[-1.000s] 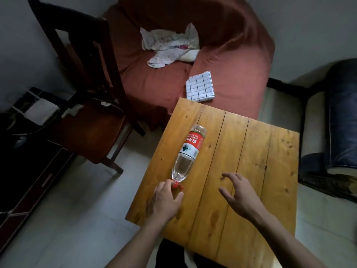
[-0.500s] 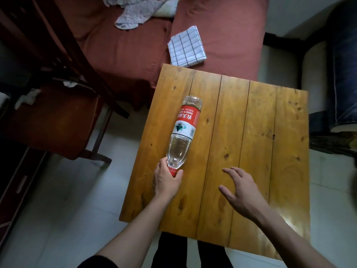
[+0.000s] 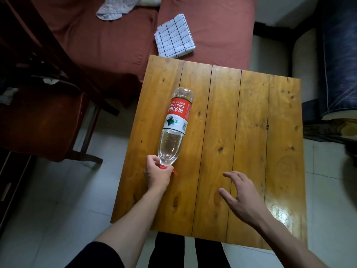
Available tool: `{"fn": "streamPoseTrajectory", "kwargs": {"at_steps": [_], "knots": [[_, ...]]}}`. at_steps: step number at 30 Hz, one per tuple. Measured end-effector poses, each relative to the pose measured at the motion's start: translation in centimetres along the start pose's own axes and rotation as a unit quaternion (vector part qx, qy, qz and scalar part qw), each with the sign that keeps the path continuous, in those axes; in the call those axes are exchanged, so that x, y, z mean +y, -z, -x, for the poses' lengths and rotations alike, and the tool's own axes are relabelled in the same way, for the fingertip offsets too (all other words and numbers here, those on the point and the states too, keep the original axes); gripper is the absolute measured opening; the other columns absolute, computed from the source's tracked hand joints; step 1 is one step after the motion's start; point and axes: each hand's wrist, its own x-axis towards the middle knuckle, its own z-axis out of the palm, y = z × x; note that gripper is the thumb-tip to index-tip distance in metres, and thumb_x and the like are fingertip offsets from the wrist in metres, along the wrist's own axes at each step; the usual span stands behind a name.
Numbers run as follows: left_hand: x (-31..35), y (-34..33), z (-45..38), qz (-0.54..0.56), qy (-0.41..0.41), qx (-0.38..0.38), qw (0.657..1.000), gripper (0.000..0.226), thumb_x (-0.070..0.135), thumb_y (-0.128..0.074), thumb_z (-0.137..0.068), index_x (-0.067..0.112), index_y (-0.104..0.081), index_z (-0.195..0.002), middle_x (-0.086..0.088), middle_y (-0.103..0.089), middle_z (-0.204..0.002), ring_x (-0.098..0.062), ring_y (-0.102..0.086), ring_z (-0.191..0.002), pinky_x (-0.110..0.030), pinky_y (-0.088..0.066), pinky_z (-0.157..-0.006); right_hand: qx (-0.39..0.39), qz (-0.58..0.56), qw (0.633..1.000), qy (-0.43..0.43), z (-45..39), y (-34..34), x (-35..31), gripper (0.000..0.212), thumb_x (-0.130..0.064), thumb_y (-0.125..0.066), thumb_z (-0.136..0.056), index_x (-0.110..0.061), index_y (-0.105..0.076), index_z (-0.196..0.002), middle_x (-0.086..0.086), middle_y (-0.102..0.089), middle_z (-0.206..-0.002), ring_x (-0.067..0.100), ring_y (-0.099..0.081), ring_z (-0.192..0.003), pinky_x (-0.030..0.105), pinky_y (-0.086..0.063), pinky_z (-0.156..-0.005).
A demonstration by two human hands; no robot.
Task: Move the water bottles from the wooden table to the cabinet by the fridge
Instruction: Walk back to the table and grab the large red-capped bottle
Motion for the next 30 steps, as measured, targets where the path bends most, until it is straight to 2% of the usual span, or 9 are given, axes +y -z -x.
{"fn": "streamPoseTrajectory", "kwargs": {"at_steps": [3,9,12,14,16,19,24,30], "knots": [[0.5,0.5,0.5,0.004,-0.015,0.014,1.0,0.044,0.01,-0.082,-0.074,0.025,-0.049,-0.1,-0.003,-0.06,-0.105,-0.022,-0.062,-0.092,-0.023,-0.056,-0.061,0.003,-0.004,1.0,0.003,0.1,0.5,-0.5,0.057,-0.046,-0.059,-0.093,-0.03,-0.042,-0.146,-0.001,-0.037,-0.155,0.017,-0.033,-0.143,0.041,-0.037,-0.115],[3.8,2.9,2.3,-0.012,-0.067,0.048,0.997,0.045,0.01,-0.08,-0.077,0.024,-0.051,-0.108,0.001,-0.048,-0.114,-0.015,-0.05,-0.1,-0.011,-0.042,-0.058,0.014,-0.013,1.0,0.01,0.3,2.7,-2.0,0.058,-0.045,-0.06,-0.093,-0.029,-0.041,-0.146,-0.001,-0.037,-0.155,0.017,-0.034,-0.142,0.04,-0.038,-0.115],[6.3,4.8,3.2,-0.038,-0.115,0.061,0.991,0.041,0.015,-0.081,-0.078,0.025,-0.052,-0.105,0.001,-0.048,-0.113,-0.015,-0.049,-0.101,-0.015,-0.047,-0.062,0.027,-0.018,0.999,0.014,0.7,4.1,-3.2,0.058,-0.045,-0.06,-0.093,-0.029,-0.041,-0.146,-0.001,-0.037,-0.155,0.017,-0.034,-0.142,0.04,-0.038,-0.115],[8.2,6.1,3.7,-0.071,-0.151,0.07,0.984,0.038,0.02,-0.082,-0.075,0.026,-0.055,-0.102,0.001,-0.052,-0.11,-0.017,-0.051,-0.097,-0.024,-0.053,-0.066,0.037,-0.02,0.999,0.018,1.1,5.2,-4.1,0.058,-0.044,-0.061,-0.093,-0.028,-0.042,-0.145,0.0,-0.038,-0.154,0.018,-0.035,-0.142,0.04,-0.039,-0.114],[10.2,7.4,4.1,-0.103,-0.192,0.076,0.973,0.04,0.022,-0.084,-0.071,0.025,-0.057,-0.1,0.0,-0.055,-0.107,-0.018,-0.054,-0.095,-0.027,-0.054,-0.068,0.049,-0.029,0.998,0.023,1.6,6.5,-4.9,0.057,-0.042,-0.062,-0.093,-0.027,-0.044,-0.144,0.001,-0.04,-0.153,0.018,-0.037,-0.141,0.04,-0.041,-0.113],[13.5,9.0,5.0,-0.161,-0.256,0.069,0.951,0.046,0.025,-0.087,-0.067,0.02,-0.061,-0.105,-0.002,-0.057,-0.107,-0.013,-0.052,-0.094,-0.021,-0.046,-0.067,0.072,-0.035,0.996,0.034,2.2,8.4,-5.9,0.055,-0.042,-0.063,-0.093,-0.025,-0.046,-0.143,0.001,-0.042,-0.152,0.019,-0.039,-0.139,0.04,-0.042,-0.112],[17.7,10.4,6.8,-0.228,-0.345,0.046,0.909,0.052,0.028,-0.092,-0.062,0.014,-0.063,-0.102,-0.003,-0.062,-0.099,-0.014,-0.057,-0.087,-0.023,-0.049,-0.07,0.1,-0.044,0.993,0.036,3.5,11.1,-6.6,0.052,-0.04,-0.063,-0.093,-0.024,-0.049,-0.141,0.002,-0.043,-0.151,0.019,-0.04,-0.139,0.04,-0.042,-0.111],[19.0,9.3,8.6,-0.279,-0.421,0.014,0.863,0.048,0.024,-0.091,-0.065,0.015,-0.062,-0.101,-0.001,-0.063,-0.098,-0.017,-0.06,-0.091,-0.023,-0.052,-0.076,0.111,-0.047,0.992,0.03,5.0,13.1,-6.0,0.05,-0.04,-0.062,-0.093,-0.024,-0.05,-0.139,0.0,-0.046,-0.148,0.017,-0.041,-0.137,0.037,-0.04,-0.111]]}}
